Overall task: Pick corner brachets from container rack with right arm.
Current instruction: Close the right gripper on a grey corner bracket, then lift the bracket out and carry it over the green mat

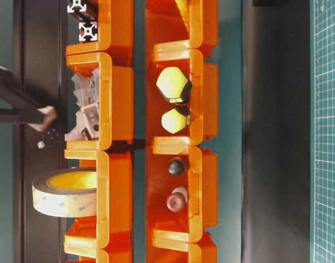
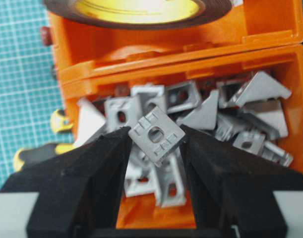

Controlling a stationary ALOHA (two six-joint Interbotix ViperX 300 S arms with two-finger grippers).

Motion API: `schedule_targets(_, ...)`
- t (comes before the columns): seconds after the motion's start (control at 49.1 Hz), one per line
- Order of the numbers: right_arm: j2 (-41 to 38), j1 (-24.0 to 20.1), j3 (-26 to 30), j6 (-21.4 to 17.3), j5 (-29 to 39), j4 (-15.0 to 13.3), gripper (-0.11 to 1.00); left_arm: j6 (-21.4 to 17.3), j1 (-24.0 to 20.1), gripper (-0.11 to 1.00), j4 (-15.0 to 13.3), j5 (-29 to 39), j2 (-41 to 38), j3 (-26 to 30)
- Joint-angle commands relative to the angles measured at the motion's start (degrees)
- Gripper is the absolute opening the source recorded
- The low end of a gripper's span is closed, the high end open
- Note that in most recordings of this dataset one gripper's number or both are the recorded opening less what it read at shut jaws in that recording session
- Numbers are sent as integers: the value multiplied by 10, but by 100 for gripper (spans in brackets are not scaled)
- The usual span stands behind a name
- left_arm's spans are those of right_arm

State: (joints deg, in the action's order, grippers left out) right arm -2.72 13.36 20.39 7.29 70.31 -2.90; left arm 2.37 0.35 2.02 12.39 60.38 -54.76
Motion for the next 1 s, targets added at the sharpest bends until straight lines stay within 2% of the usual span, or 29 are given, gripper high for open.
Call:
schedule_targets(0.0, 33, -16, 16, -6, 19, 0, 32, 1, -3, 0, 2, -4, -1, 18)
schedule_targets(0.224, 81, -77, -5, -31, 43, -4, 32, 1, -6, 0, 2, -3, 3, 18)
schedule_targets(0.428, 144, -174, -80, -59, 19, -11, 32, 1, -6, 0, 2, 16, 10, 18)
schedule_targets(0.55, 175, -230, -148, -92, -18, -14, 32, 2, -6, 0, 3, 34, 18, 21)
schedule_targets(0.733, 190, -295, -278, -157, -102, -16, 32, 2, -6, 0, 2, 35, 27, 25)
schedule_targets(0.835, 180, -316, -347, -189, -152, -16, 32, 2, -5, 0, 3, 35, 31, 25)
schedule_targets(0.978, 156, -327, -397, -211, -235, -19, 32, 2, -5, 0, 2, 35, 31, 25)
